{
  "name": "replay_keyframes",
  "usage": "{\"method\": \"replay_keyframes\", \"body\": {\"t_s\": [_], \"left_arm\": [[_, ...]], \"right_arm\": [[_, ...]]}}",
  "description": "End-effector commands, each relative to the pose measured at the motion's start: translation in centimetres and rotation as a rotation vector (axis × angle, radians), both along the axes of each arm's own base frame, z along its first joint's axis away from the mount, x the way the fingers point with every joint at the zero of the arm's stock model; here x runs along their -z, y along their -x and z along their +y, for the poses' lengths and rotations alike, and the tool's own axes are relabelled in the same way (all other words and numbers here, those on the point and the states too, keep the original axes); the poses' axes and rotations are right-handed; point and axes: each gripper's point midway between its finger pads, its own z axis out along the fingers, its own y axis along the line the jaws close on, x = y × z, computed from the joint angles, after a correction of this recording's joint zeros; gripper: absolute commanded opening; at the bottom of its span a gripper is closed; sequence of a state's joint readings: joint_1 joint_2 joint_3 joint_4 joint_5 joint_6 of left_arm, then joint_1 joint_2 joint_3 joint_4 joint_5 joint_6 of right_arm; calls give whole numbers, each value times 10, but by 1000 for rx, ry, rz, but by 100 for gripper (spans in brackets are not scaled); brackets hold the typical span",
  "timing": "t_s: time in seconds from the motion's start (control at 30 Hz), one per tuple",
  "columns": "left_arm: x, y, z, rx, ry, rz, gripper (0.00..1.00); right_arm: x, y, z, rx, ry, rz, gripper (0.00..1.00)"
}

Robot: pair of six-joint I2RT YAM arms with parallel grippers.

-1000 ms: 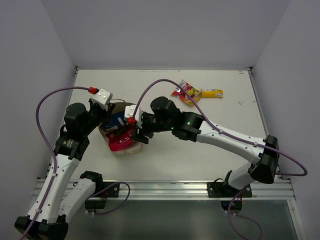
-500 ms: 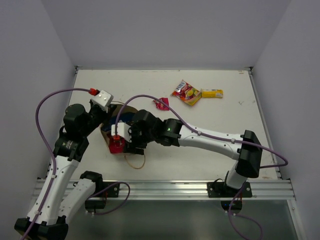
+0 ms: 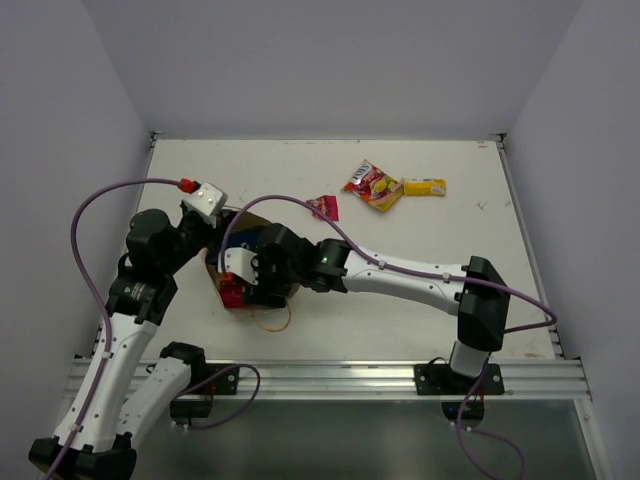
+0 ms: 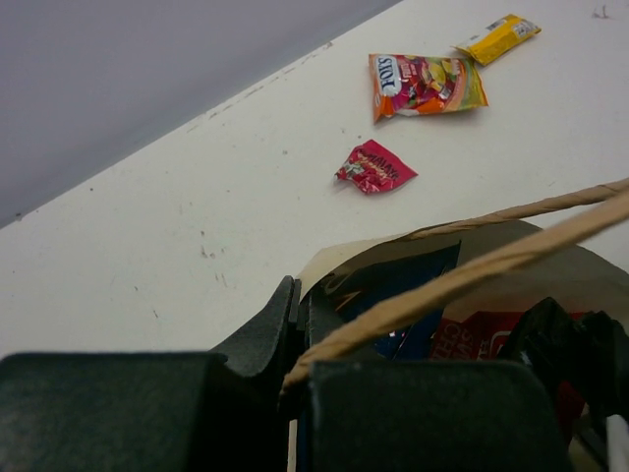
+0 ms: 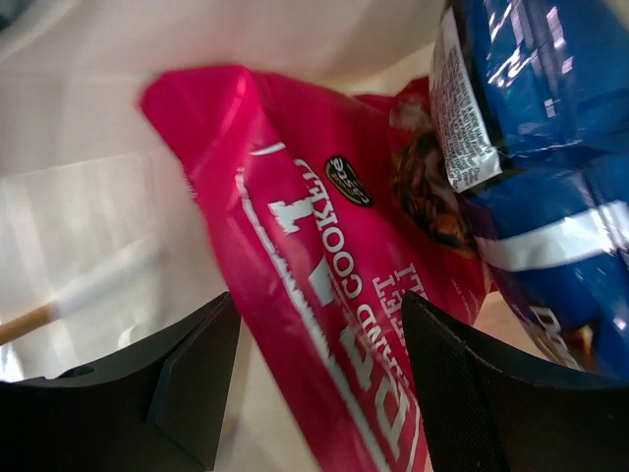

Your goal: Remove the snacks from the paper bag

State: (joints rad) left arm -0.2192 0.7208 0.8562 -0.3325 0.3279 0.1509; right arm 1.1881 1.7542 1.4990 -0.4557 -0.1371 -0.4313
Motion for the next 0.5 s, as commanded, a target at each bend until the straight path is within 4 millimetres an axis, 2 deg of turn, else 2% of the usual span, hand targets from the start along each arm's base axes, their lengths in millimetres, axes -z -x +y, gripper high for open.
{"method": "replay_keyframes", "body": {"t_s": [0.0, 0.03, 0.17, 0.23, 0.27, 0.3, 0.4, 0.43, 0.47], "left_arm": [[-24, 2, -6, 35, 11, -98, 0], [-24, 2, -6, 35, 12, -97, 0], [-21, 2, -7, 40, 13, -90, 0], [-21, 2, -7, 40, 13, -90, 0], [-21, 2, -7, 41, 12, -93, 0], [-21, 2, -7, 42, 13, -92, 0], [-19, 2, -8, 46, 14, -87, 0], [-19, 1, -8, 46, 15, -88, 0], [-19, 2, -9, 52, 17, -88, 0]], "right_arm": [[7, -9, 3, 12, 33, -40, 70], [15, -10, 2, 14, 56, -36, 69], [19, -15, 3, 28, 75, -52, 65], [16, -16, 4, 26, 69, -55, 55], [11, -16, 6, 26, 59, -59, 48], [8, -16, 6, 24, 53, -58, 33], [-18, -15, 10, 22, -10, -70, 4], [-26, -13, 11, 11, -32, -68, 1], [-41, -11, 10, 9, -68, -75, 0]]}}
